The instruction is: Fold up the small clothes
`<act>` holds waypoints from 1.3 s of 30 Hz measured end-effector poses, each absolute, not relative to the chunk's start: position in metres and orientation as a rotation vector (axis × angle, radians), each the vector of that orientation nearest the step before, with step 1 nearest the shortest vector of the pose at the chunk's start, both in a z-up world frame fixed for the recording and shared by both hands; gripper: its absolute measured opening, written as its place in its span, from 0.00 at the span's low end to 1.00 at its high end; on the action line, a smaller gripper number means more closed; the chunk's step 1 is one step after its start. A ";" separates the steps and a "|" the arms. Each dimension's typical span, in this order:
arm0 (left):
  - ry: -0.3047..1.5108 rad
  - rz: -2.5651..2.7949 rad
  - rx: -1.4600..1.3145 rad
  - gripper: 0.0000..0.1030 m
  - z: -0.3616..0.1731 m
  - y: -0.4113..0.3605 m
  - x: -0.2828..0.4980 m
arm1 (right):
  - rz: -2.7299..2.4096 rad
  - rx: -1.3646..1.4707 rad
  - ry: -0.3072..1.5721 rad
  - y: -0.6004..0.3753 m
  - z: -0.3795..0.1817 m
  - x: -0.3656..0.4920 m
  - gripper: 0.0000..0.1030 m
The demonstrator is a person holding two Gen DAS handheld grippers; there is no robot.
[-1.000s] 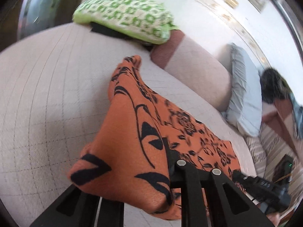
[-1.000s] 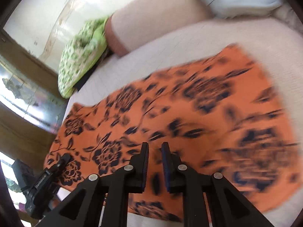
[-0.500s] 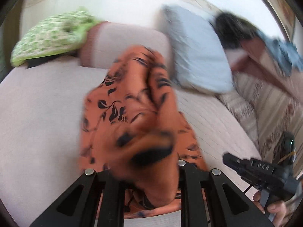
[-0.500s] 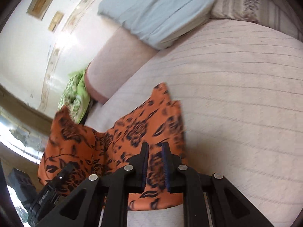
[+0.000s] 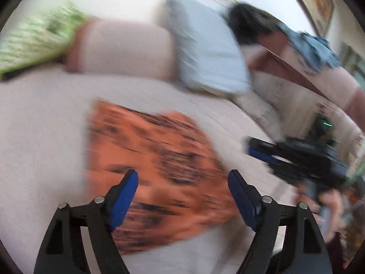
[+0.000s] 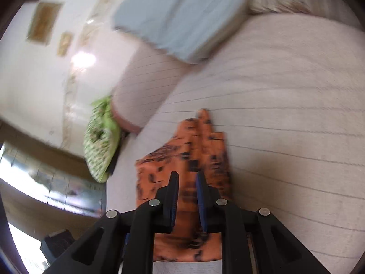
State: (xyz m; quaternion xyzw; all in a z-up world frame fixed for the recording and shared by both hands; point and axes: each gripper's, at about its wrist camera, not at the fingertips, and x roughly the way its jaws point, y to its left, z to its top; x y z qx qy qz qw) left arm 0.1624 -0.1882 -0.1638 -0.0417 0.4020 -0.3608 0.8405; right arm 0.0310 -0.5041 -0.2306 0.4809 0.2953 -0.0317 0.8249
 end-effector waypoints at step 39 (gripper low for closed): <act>1.053 -0.611 -0.008 0.85 -0.249 -0.185 0.231 | -0.142 0.765 0.944 -0.465 -0.272 0.224 0.07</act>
